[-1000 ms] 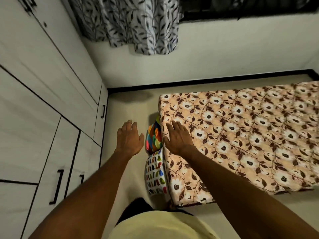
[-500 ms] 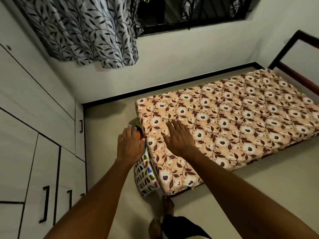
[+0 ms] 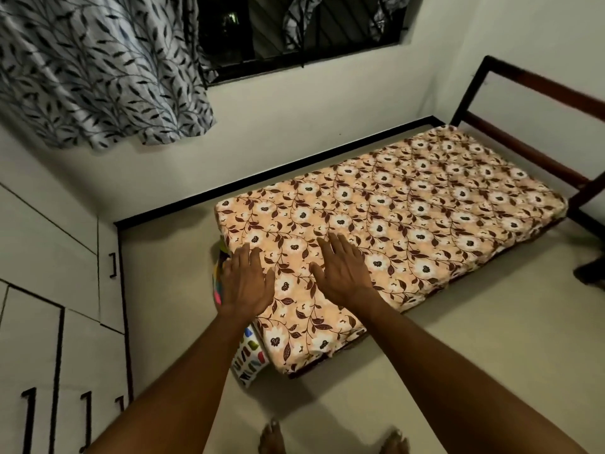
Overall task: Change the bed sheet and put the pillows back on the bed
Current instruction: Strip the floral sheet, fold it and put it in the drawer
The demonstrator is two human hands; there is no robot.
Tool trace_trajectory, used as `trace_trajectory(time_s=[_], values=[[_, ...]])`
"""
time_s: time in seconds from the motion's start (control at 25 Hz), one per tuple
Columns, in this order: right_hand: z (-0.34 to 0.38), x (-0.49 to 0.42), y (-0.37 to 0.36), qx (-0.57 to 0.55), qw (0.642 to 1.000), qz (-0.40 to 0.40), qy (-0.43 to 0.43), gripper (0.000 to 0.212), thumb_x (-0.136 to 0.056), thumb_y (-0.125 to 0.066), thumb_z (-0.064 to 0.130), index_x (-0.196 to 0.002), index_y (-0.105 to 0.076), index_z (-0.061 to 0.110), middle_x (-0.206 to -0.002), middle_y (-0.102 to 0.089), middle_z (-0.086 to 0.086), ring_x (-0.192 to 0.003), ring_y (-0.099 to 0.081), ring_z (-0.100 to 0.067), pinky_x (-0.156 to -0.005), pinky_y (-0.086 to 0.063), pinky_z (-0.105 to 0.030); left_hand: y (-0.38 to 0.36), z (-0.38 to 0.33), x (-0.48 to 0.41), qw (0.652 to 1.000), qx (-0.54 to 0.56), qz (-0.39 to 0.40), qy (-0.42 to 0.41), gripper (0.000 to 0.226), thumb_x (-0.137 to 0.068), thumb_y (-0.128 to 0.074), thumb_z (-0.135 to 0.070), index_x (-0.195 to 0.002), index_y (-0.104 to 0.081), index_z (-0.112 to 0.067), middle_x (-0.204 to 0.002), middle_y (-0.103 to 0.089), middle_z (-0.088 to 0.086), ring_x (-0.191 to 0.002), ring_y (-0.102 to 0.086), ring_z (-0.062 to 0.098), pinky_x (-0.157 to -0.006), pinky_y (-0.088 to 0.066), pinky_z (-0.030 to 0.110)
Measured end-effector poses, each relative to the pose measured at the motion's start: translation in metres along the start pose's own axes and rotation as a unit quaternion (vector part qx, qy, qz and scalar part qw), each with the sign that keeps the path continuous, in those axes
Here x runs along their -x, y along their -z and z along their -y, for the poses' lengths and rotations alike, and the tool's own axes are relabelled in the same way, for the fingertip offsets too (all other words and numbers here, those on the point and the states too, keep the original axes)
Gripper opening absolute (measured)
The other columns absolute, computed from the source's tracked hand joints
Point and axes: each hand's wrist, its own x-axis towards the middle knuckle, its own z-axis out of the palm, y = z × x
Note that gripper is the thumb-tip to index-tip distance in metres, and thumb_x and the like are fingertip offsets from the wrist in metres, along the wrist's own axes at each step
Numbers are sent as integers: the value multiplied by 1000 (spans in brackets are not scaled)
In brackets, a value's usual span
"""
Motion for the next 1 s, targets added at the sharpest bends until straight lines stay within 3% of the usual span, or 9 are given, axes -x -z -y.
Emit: trace_trajectory(time_s=[0.52,1.0], values=[[-343,70,84,12,993,-24,-117,70,-107,-29,56,-166,-19,19,-173,-13,-10,-161,-8,-29,-129,-9,-46,-77,-353,-29,993,8,19,-114,68,-105,-39,-51,-158,-33,-9,-168,-26,16,-156,-22,33,-127,-19,52],[-599,-19,135,16,985,-29,-171,69,-106,-32,55,-165,-23,20,-172,-19,-11,-160,-13,-29,-129,-11,-46,-154,-596,-193,991,22,33,-130,72,-104,-32,-55,-159,-31,-9,-169,-25,17,-157,-22,33,-128,-18,53]])
